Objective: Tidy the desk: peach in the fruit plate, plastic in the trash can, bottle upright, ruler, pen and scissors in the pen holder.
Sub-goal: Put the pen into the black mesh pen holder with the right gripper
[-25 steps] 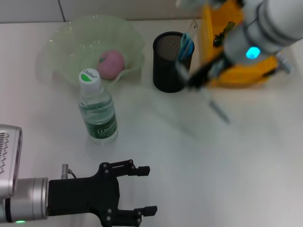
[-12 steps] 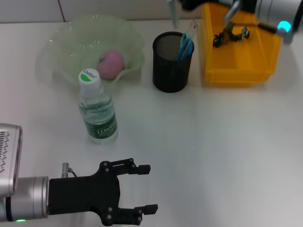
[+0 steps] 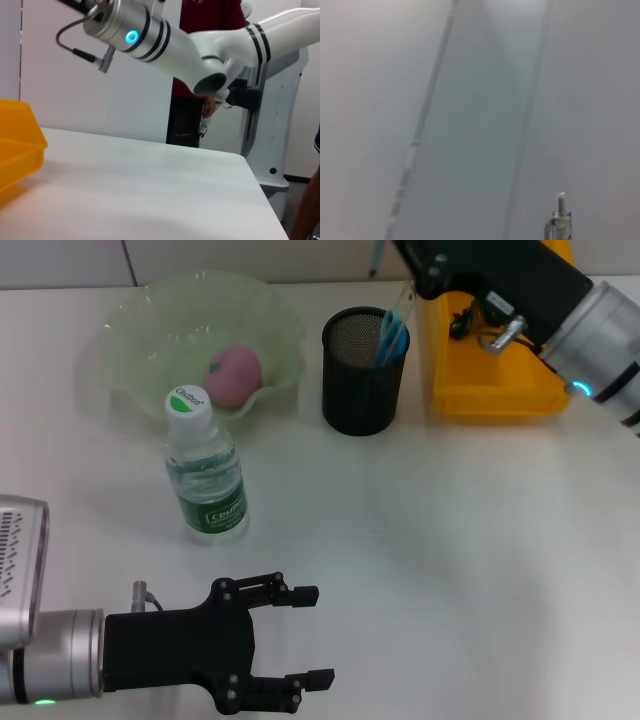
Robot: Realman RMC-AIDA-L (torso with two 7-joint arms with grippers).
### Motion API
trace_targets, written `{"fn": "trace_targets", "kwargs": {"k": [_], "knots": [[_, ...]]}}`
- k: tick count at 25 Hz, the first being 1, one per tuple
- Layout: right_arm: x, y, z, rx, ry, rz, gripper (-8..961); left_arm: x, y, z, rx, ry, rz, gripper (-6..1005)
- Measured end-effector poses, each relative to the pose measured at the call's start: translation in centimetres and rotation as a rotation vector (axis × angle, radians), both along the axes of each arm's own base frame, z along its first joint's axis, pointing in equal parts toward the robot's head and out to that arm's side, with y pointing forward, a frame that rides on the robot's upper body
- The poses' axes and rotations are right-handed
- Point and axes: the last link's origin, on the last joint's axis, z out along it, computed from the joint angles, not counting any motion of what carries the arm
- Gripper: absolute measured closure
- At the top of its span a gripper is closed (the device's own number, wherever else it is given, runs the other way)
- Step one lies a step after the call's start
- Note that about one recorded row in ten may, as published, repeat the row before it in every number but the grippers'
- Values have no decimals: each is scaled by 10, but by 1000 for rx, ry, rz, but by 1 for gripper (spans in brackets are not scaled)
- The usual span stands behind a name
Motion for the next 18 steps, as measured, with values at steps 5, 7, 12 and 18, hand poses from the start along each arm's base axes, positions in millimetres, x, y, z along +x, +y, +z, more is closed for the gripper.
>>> {"fn": "trace_targets", "kwargs": {"k": [5, 7, 12, 18], "knots": [[10, 10, -17, -55, -39, -47, 785, 0, 1, 0, -6, 2, 5, 202], [13, 12, -23, -79, -56, -65, 785, 0, 2, 0, -4, 6, 6, 202], [18, 20, -34, -121, -90, -110, 778, 1, 2, 0, -8, 5, 3, 202], [23, 30, -42, -150, -129, -167, 765, 1, 2, -1, -10, 5, -4, 202]]}}
